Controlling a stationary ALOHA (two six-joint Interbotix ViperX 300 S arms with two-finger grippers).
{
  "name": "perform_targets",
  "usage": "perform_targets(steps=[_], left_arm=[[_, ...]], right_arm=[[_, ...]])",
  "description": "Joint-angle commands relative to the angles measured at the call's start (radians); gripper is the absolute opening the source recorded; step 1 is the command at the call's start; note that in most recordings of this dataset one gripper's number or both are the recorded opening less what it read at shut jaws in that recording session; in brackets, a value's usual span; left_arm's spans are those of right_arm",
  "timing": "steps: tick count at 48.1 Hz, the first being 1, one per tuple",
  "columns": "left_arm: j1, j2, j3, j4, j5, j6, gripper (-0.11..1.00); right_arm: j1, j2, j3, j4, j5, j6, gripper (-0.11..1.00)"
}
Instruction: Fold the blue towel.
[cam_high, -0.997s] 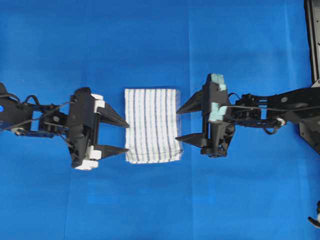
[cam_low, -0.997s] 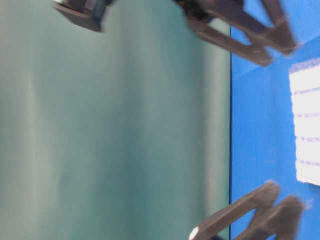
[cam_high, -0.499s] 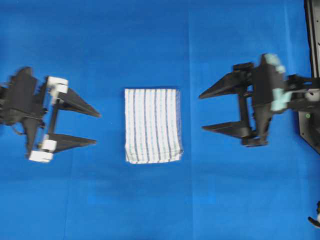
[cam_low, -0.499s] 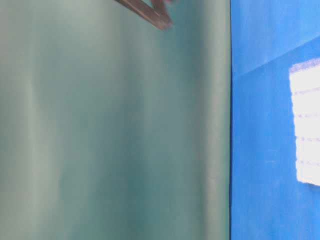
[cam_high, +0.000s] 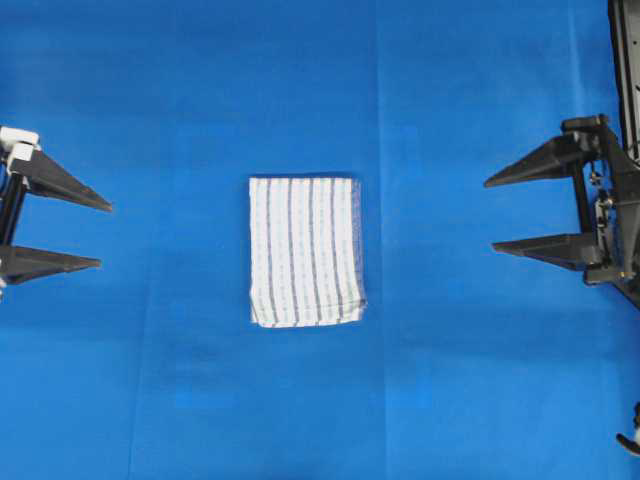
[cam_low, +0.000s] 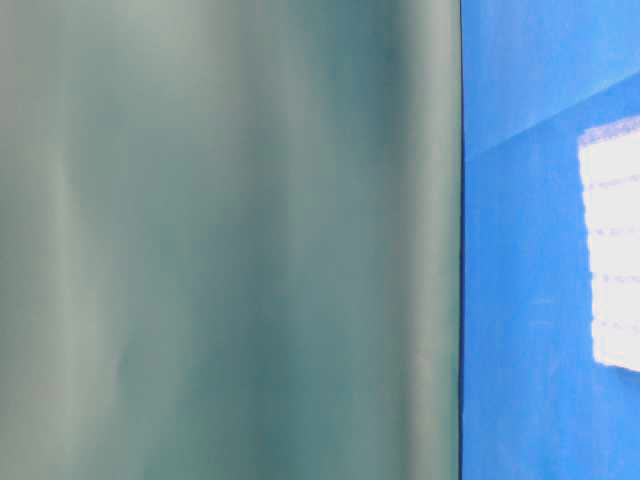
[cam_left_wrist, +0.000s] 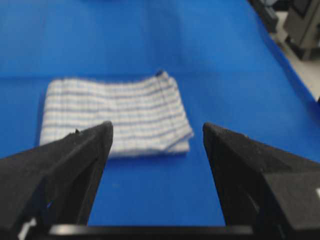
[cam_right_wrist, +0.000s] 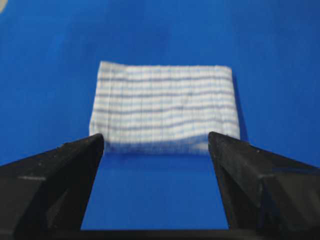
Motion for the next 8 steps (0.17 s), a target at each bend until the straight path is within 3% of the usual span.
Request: perform_targets(steps=[1, 8], left_arm=[[0.011, -0.034, 0.017, 0.002, 0.005, 0.005, 0.67], [0.018, -0.081, 0.074, 0.002, 0.003, 0.005, 0.67]], right_arm=[[-0.003, -0.017, 0.021, -0.002, -0.009, -0.002, 0.85], [-0.003, -0.021, 0.077, -0.003, -0.043, -0.002, 0.85]])
